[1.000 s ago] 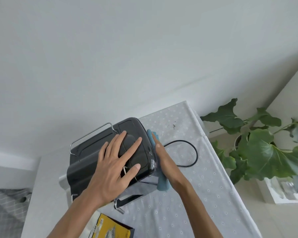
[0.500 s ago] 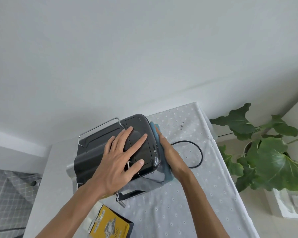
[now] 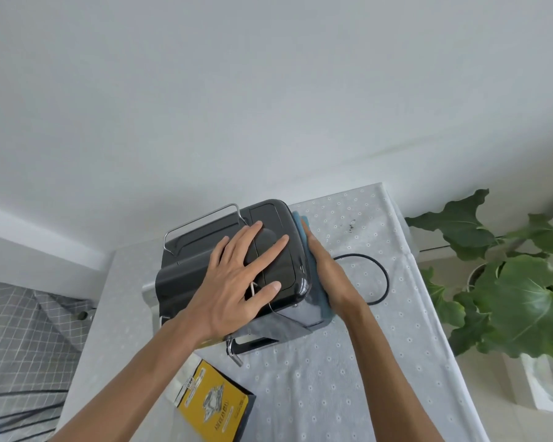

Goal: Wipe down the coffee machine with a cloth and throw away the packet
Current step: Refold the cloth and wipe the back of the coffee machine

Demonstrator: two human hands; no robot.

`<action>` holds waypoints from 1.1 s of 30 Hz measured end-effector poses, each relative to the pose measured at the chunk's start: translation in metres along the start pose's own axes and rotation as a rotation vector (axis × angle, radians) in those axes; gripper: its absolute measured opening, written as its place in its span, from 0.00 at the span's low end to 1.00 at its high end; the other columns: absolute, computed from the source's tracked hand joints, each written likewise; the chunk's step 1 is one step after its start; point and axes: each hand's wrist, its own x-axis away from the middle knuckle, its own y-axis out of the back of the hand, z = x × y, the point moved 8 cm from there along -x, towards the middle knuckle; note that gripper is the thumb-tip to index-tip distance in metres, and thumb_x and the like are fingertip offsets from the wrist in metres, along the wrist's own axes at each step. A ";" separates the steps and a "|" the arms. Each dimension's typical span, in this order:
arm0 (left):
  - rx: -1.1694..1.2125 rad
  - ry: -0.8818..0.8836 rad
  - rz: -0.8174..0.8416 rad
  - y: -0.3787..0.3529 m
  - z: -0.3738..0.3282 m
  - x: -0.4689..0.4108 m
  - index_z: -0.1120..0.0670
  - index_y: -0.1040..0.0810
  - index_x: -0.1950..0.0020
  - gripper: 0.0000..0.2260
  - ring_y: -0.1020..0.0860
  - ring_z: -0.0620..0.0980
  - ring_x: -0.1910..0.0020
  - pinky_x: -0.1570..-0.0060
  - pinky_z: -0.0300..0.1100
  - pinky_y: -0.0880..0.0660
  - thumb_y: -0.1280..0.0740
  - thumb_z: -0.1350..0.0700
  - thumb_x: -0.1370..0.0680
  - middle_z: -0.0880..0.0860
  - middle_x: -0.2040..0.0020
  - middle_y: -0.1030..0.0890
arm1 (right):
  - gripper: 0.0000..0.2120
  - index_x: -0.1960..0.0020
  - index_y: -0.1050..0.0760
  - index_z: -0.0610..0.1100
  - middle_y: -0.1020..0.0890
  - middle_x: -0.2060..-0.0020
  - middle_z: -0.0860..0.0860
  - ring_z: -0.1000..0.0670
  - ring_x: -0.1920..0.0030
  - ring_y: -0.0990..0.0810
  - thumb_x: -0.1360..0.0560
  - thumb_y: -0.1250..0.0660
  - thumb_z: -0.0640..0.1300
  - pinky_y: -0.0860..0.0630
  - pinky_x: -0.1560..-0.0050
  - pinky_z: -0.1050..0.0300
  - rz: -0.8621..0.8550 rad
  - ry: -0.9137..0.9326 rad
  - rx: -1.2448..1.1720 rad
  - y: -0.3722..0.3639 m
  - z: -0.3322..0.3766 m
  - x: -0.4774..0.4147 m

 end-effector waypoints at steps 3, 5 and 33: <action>0.003 0.000 -0.003 0.000 0.000 0.000 0.34 0.53 0.22 0.28 0.57 0.46 0.20 0.22 0.55 0.58 0.48 0.39 0.20 0.48 0.19 0.54 | 0.26 0.25 0.33 0.63 0.24 0.30 0.41 0.40 0.32 0.23 0.19 0.51 0.68 0.30 0.28 0.37 -0.008 -0.065 0.031 0.008 -0.015 -0.023; 0.002 -0.002 -0.006 0.000 0.000 0.000 0.34 0.53 0.22 0.28 0.57 0.46 0.20 0.22 0.55 0.58 0.48 0.39 0.21 0.48 0.19 0.54 | 0.28 0.24 0.34 0.62 0.27 0.26 0.47 0.45 0.28 0.26 0.21 0.50 0.69 0.32 0.26 0.42 -0.043 -0.102 0.043 0.017 -0.041 -0.020; 0.104 0.015 -0.081 -0.004 0.011 -0.001 0.35 0.49 0.22 0.30 0.52 0.48 0.20 0.22 0.52 0.57 0.54 0.35 0.24 0.49 0.19 0.49 | 0.15 0.51 0.21 0.43 0.18 0.51 0.46 0.45 0.45 0.21 0.17 0.40 0.52 0.25 0.41 0.47 -0.617 -0.105 -0.046 0.052 -0.041 0.085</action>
